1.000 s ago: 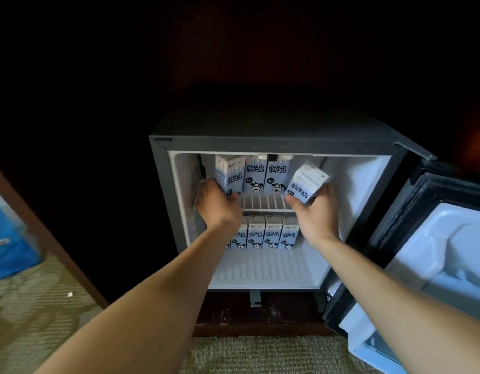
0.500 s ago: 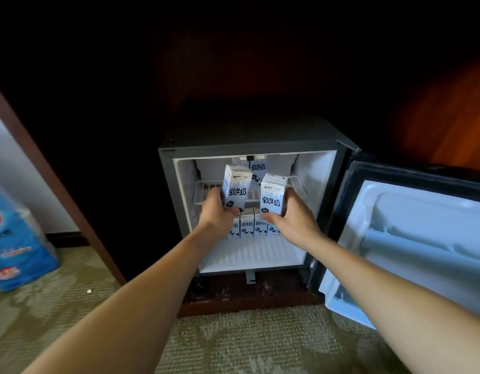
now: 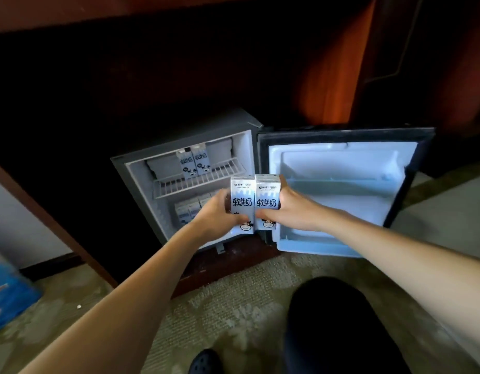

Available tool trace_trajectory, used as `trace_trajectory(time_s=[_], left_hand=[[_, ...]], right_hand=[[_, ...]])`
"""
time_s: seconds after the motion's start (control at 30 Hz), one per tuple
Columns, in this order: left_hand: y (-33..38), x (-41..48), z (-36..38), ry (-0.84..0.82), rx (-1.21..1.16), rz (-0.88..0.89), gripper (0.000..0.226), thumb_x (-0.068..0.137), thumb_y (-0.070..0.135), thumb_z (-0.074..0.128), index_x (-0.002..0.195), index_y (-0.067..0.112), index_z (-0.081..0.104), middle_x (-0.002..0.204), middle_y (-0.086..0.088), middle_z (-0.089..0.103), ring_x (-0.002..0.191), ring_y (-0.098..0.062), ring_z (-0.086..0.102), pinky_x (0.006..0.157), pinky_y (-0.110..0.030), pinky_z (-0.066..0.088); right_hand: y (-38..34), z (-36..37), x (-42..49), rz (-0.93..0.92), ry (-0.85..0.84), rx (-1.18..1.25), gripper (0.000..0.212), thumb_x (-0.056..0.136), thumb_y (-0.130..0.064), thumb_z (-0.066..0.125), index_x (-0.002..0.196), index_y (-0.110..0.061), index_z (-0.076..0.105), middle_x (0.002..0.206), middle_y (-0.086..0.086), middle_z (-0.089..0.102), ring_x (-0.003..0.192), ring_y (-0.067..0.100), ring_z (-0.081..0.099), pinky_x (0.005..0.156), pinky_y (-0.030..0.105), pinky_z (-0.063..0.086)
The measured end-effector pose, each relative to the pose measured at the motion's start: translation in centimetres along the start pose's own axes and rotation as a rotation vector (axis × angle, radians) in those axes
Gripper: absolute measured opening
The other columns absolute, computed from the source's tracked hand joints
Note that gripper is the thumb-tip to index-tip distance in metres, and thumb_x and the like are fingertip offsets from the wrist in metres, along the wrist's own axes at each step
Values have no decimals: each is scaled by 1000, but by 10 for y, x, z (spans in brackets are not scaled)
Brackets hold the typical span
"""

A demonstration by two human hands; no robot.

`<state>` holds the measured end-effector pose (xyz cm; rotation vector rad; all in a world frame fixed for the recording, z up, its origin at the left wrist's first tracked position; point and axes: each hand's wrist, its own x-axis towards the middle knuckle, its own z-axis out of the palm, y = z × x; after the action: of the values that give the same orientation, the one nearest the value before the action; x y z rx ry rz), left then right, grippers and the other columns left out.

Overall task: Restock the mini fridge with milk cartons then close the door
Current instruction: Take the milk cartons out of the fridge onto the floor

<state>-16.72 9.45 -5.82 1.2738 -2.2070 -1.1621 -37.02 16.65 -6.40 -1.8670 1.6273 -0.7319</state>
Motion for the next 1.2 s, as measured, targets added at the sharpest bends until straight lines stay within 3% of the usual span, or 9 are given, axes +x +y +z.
trace_trajectory(time_s=[0.2, 0.37, 0.53, 0.63, 0.73, 0.83, 0.93, 1.07, 1.2], left_hand=[[42, 5, 54, -161, 170, 101, 55, 79, 38, 81, 123, 24, 53, 106, 6, 69, 97, -12, 66, 88, -40, 56], [84, 16, 105, -272, 244, 204, 40, 84, 19, 79, 114, 20, 52, 100, 7, 65, 83, -2, 61, 71, -25, 53], [115, 32, 154, -444, 484, 331, 55, 83, 27, 79, 117, 25, 35, 107, -5, 59, 76, -19, 57, 65, -34, 49], [122, 35, 204, -494, 549, 391, 43, 85, 28, 72, 114, 27, 41, 111, -8, 64, 76, -21, 59, 64, -32, 46], [112, 37, 258, -596, 519, 330, 34, 90, 28, 69, 114, 25, 44, 100, -3, 62, 67, -13, 63, 54, -27, 48], [88, 37, 311, -629, 482, 299, 33, 87, 27, 73, 104, 27, 45, 102, -2, 63, 78, -11, 60, 60, -27, 49], [57, 29, 356, -683, 455, 223, 35, 84, 26, 75, 99, 28, 44, 96, 4, 61, 79, -10, 61, 59, -25, 51], [18, 12, 399, -736, 486, 91, 50, 77, 21, 81, 112, 29, 46, 109, 2, 61, 97, -20, 62, 80, -39, 59], [-11, -3, 436, -746, 492, -58, 52, 82, 14, 76, 127, 14, 49, 116, -5, 59, 101, -20, 58, 76, -30, 50]], right_hand=[[37, -27, -71, 145, 133, 11, 67, 91, -49, 67, 147, -29, 35, 133, -15, 56, 84, -15, 58, 61, 6, 43], [69, -41, -127, 121, 255, 50, 51, 90, -32, 72, 137, -32, 51, 127, -18, 59, 113, -2, 59, 84, 15, 51], [102, -48, -189, 360, 227, 116, 45, 94, -41, 65, 127, -37, 35, 125, -13, 55, 82, 17, 70, 66, 37, 62], [130, -44, -222, 430, 239, 57, 43, 95, -33, 65, 121, -39, 32, 123, -7, 53, 85, 18, 68, 61, 33, 61], [164, -26, -251, 535, 249, 46, 31, 95, -23, 66, 119, -28, 46, 117, -3, 62, 99, 17, 65, 73, 33, 58], [197, -3, -275, 615, 232, 89, 33, 95, -20, 67, 124, -21, 53, 115, 1, 66, 105, 17, 64, 88, 40, 55], [229, 23, -298, 672, 198, 89, 31, 94, -28, 66, 122, -26, 53, 111, -3, 65, 102, 14, 64, 83, 41, 57], [261, 59, -321, 800, 165, 156, 28, 96, -20, 65, 123, -19, 56, 108, -3, 64, 100, 14, 65, 66, 20, 47], [286, 94, -337, 892, 161, 174, 36, 92, -12, 70, 127, -11, 62, 115, 7, 69, 99, 17, 65, 75, 26, 52]])
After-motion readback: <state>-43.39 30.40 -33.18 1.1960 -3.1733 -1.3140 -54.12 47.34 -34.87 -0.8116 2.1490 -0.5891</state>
